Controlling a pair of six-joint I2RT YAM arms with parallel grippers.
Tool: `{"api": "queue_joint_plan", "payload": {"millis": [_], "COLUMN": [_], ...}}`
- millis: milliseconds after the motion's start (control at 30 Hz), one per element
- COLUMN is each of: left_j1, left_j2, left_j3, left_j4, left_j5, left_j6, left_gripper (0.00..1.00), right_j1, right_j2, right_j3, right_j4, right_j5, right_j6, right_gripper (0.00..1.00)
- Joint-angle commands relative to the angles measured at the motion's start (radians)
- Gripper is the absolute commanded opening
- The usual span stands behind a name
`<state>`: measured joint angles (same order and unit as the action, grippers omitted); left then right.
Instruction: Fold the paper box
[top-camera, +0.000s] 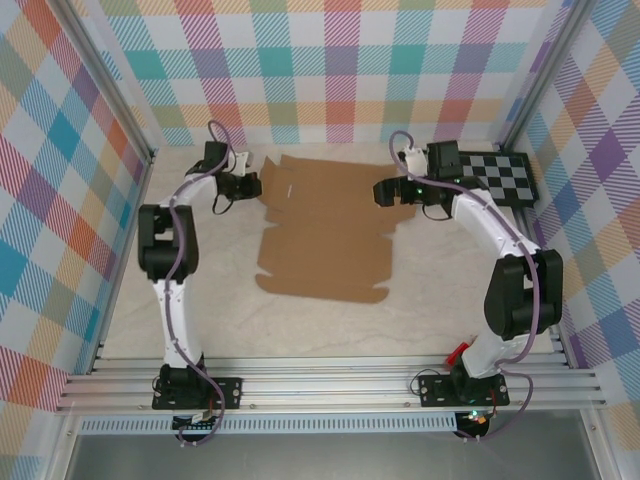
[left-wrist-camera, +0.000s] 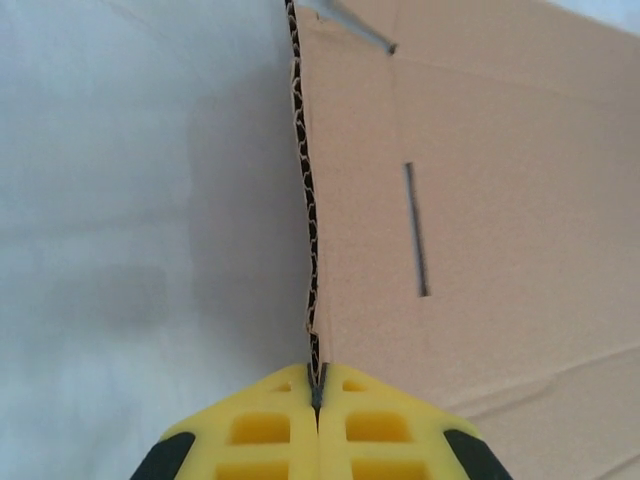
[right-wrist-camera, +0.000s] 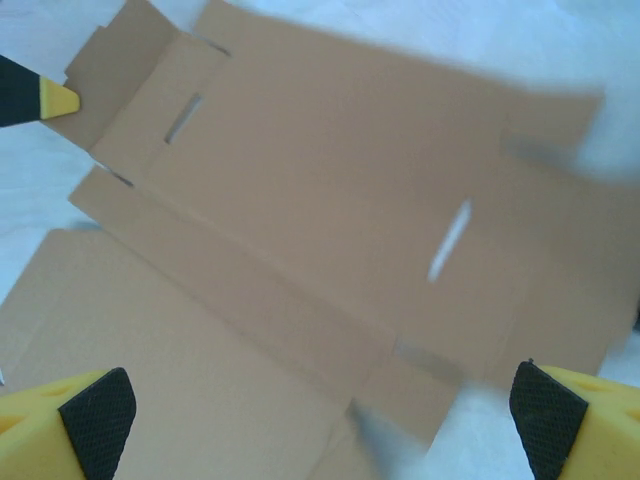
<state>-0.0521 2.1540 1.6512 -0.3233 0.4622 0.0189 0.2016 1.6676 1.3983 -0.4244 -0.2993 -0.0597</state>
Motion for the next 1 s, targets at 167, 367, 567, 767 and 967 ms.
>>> {"api": "queue_joint_plan", "payload": {"millis": [167,367,567,767,967], "left_j1": [-0.053,-0.078,-0.087,-0.106,-0.126], "left_j2": [-0.606,-0.802,-0.881,-0.949,-0.973], "left_j3": [-0.538,-0.679,-0.694,-0.705,-0.705], "left_j4": [0.532,0.579,0.506,0.481,0.419], "left_j5": [0.061,0.078,0.152,0.255,0.3], "left_j6": [0.108,0.19,0.267,0.331,0.407], "left_gripper": [0.0,0.0,0.0,0.0,0.0], "right_j1": [0.016,0.015,0.017,0.016,0.017], "right_j2": [0.024,0.119,0.129,0.183,0.19], "right_j3": [0.251,0.45,0.53,0.593,0.636], "right_j4": [-0.249,-0.431,-0.474,-0.552,-0.57], "right_j5": [-0.245,-0.341,-0.373,-0.359,-0.373], "right_j6": [-0.352,-0.498,-0.596,-0.73,-0.747], "right_gripper": [0.9,0.87,0.83,0.74,0.66]}}
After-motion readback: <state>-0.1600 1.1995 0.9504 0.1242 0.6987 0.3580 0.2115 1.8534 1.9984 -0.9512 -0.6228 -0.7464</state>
